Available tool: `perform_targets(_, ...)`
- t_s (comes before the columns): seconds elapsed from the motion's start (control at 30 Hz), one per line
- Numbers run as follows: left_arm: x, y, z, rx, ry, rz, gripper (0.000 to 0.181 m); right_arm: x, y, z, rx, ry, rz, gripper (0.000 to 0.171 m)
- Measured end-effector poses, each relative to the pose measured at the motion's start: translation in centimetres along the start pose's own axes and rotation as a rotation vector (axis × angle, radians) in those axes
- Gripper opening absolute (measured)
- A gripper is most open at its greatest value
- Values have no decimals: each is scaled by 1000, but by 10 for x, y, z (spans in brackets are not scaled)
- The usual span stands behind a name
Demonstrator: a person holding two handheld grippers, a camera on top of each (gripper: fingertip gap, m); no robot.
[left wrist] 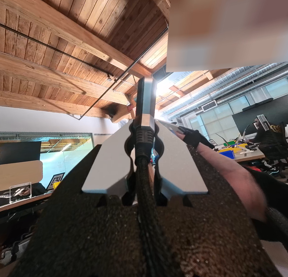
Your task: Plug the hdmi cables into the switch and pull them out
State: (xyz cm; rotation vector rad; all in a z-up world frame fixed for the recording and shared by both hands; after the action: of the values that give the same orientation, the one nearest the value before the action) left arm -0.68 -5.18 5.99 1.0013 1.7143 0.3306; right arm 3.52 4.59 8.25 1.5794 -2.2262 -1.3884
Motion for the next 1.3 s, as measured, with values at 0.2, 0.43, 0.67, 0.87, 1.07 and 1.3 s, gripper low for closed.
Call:
perform_targets(0.2, 0, 0, 1, 1, 10, -4, 19, 0, -2, 1, 6, -16, 6, 3)
perform_targets(0.43, 1, 1, 2, 6, 16, -13, 19, -1, -3, 0, 5, -46, -1, 4)
perform_targets(0.67, 3, 1, 1, 8, 15, -21, 19, -2, -4, 0, 12, -121, -25, 4)
perform_targets(0.87, 3, 1, 2, 19, 12, -20, 19, -3, -3, -1, -4, -153, -69, 4)
perform_targets(1.07, 4, 1, 1, 20, 8, -18, 19, -3, -3, 0, -11, -108, -79, 4)
perform_targets(1.3, 3, 0, 1, 24, 13, -17, 18, -2, -3, 0, -8, -78, -79, 3)
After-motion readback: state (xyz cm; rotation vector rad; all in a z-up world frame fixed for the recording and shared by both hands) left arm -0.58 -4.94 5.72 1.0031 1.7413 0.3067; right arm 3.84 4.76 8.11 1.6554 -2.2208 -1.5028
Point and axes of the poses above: each gripper's, where its closed fingertips meet, y out along the fingers, x out of its underside, z = x × y across the jaws, the point moved 4 cm from there along -y, back along the fingers, and after that the axes turned 11 degrees about x, right-handed, at the moved point
